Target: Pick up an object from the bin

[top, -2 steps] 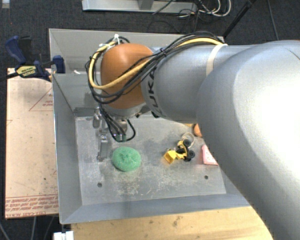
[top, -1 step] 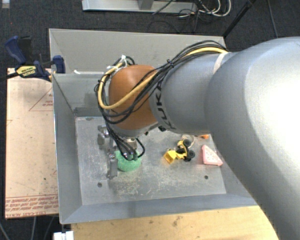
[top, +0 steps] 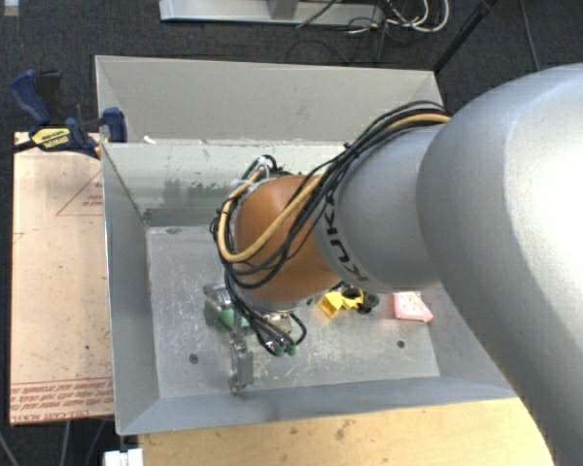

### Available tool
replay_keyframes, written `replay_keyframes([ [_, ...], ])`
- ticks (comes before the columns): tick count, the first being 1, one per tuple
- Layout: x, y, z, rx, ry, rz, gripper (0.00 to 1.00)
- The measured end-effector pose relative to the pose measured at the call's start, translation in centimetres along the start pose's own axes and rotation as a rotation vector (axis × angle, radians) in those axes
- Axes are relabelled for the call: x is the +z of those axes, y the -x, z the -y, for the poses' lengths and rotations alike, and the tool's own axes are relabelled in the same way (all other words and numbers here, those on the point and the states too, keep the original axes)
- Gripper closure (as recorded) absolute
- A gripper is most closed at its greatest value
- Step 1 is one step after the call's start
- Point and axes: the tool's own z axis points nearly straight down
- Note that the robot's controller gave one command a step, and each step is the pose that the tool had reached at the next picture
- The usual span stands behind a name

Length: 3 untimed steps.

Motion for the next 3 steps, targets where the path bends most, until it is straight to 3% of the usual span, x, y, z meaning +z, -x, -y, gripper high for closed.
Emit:
replay_keyframes([
  [1, -3.3, 2.5, 1.4, 0.085, 0.001, -0.006, 0.00],
  [2, -4.6, 3.9, 3.4, 0.114, 0.000, 0.009, 0.00],
  [3, -3.0, 3.8, 6.9, 0.100, 0.000, 0.000, 1.00],
])
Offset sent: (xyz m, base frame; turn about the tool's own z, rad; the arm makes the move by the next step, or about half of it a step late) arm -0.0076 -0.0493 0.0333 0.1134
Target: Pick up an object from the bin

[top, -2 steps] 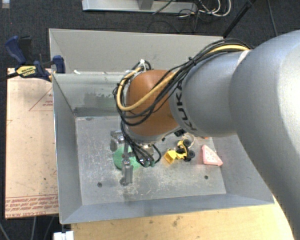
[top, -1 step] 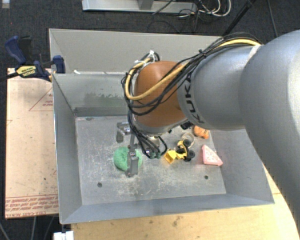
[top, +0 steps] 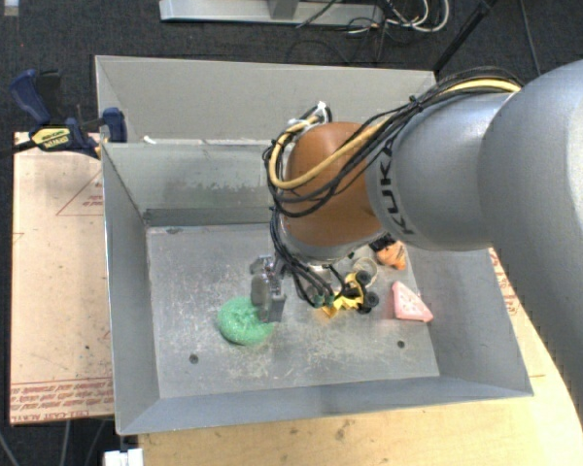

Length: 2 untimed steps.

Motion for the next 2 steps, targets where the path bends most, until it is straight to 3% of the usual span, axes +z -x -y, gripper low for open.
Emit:
replay_keyframes([
  [1, 0.00, 0.00, 0.01, 0.000, 0.000, 0.000, 0.00],
  [2, 0.00, 0.00, 0.01, 0.000, 0.000, 0.000, 0.00],
])
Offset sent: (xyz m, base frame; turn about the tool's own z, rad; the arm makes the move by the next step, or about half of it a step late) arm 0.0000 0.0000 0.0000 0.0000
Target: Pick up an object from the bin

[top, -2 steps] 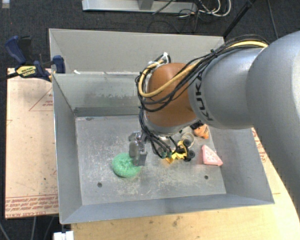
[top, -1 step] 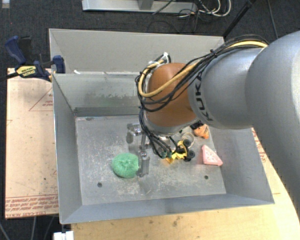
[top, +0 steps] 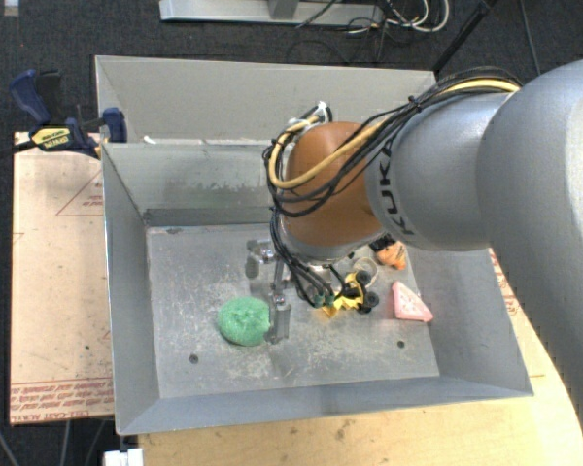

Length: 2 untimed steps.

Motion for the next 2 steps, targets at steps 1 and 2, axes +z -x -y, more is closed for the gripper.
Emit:
replay_keyframes([
  [1, 1.6, 0.0, -1.5, -0.052, -0.001, 0.001, 0.00],
  [2, 3.4, -4.2, -1.7, 0.072, -0.001, -0.002, 1.00],
])
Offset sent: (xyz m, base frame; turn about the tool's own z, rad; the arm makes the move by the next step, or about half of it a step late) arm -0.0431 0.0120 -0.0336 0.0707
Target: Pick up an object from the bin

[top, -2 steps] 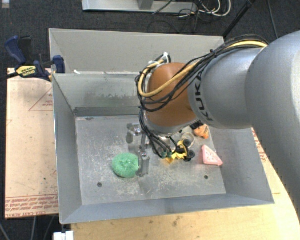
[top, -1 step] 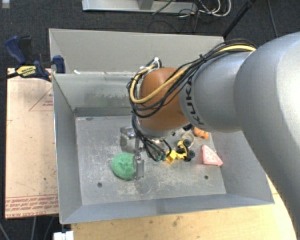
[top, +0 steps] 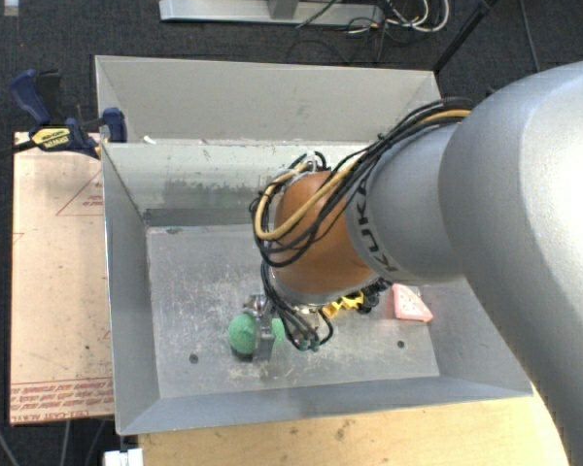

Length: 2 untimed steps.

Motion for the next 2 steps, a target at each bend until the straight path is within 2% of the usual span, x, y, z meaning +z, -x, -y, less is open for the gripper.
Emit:
replay_keyframes([
  [1, 0.0, 0.0, 0.0, 0.000, 0.000, 0.000, 1.00],
  [2, 0.0, -2.9, -0.8, -0.003, 0.000, 0.001, 1.00],
])
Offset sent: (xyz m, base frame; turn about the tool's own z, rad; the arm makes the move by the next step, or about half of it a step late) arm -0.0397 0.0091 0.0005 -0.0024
